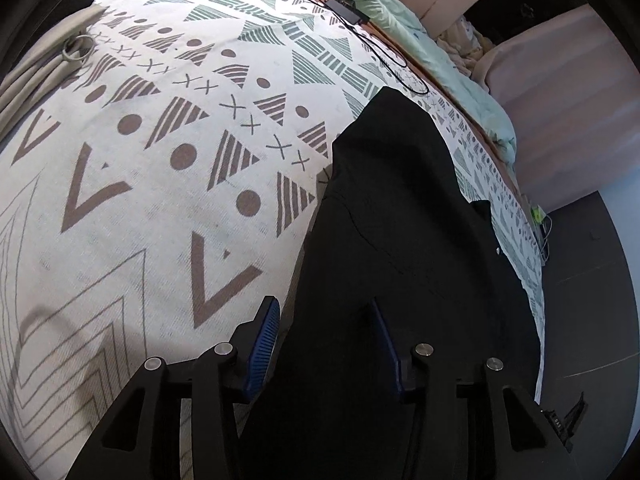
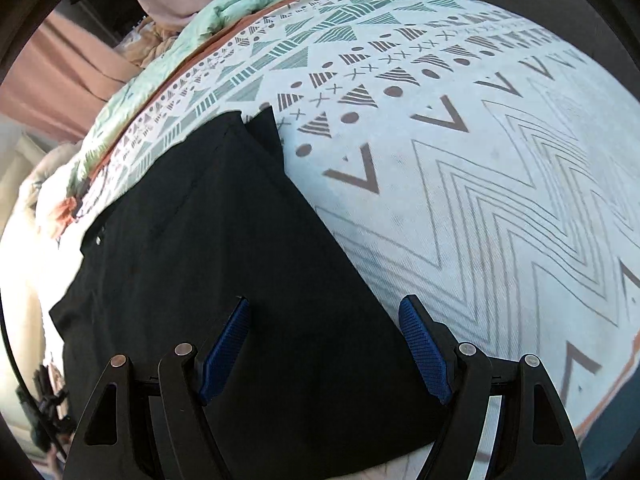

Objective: Fold large clothes
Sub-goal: 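Close both tools on the folded jacket edge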

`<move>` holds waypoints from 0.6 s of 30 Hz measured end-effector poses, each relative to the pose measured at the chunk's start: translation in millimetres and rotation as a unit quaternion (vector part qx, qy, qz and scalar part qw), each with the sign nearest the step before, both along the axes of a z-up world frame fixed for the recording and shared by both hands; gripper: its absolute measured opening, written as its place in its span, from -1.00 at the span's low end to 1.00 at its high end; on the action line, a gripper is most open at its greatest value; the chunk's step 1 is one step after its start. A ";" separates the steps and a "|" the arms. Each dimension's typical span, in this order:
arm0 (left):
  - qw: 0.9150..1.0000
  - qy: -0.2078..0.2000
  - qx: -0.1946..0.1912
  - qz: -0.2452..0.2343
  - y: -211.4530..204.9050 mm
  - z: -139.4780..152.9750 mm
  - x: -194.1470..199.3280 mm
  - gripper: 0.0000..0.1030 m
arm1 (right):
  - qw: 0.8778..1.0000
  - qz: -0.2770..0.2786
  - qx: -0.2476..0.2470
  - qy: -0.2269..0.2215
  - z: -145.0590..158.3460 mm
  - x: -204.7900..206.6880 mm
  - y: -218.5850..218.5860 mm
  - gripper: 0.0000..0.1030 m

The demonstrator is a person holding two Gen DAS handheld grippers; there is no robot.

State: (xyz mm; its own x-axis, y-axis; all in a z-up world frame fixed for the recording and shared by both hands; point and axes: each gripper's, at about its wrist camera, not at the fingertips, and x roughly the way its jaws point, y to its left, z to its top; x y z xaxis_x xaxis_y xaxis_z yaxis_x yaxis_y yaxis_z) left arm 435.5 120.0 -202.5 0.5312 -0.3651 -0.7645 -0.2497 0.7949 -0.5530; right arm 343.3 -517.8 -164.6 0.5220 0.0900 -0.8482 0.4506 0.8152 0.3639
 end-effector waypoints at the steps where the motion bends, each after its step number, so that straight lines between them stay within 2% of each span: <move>1: 1.000 0.000 0.002 -0.001 0.3 0.1 4.8 -0.16 | 1.000 0.003 0.002 -0.003 0.0 5.4 -0.7 0.49; 4: 1.000 -0.002 0.001 -0.006 1.4 0.0 16.3 -0.45 | 1.000 0.015 0.009 -0.013 -0.7 20.1 -3.7 0.38; 5: 1.000 -0.002 0.000 -0.007 1.5 -0.2 20.1 -0.51 | 0.999 0.022 0.017 -0.019 -1.4 26.5 -4.8 0.25; 7: 1.000 -0.003 0.000 -0.010 0.6 0.2 26.6 -0.75 | 0.999 0.026 0.020 -0.027 -1.1 35.1 -6.3 0.05; 8: 1.000 -0.005 0.003 -0.010 0.2 1.3 28.5 -0.79 | 0.999 0.028 0.019 -0.030 -0.1 38.0 -6.5 -0.16; 9: 1.000 -0.010 0.008 -0.009 -0.4 3.2 29.6 -0.87 | 0.999 0.031 0.018 -0.036 1.6 40.7 -6.5 -0.45; 12: 0.999 -0.027 0.021 -0.002 -3.5 11.6 30.7 -0.94 | 0.998 0.038 0.003 -0.054 9.2 45.3 -4.6 -0.86; 14: 0.999 -0.039 0.031 -0.004 -7.5 17.6 32.7 -0.96 | 0.997 0.041 -0.017 -0.069 16.9 44.2 -1.9 -0.92; 18: 0.998 -0.048 0.029 -0.009 -13.6 26.8 43.8 -0.97 | 0.995 0.032 -0.023 -0.092 28.3 35.1 -5.6 -0.95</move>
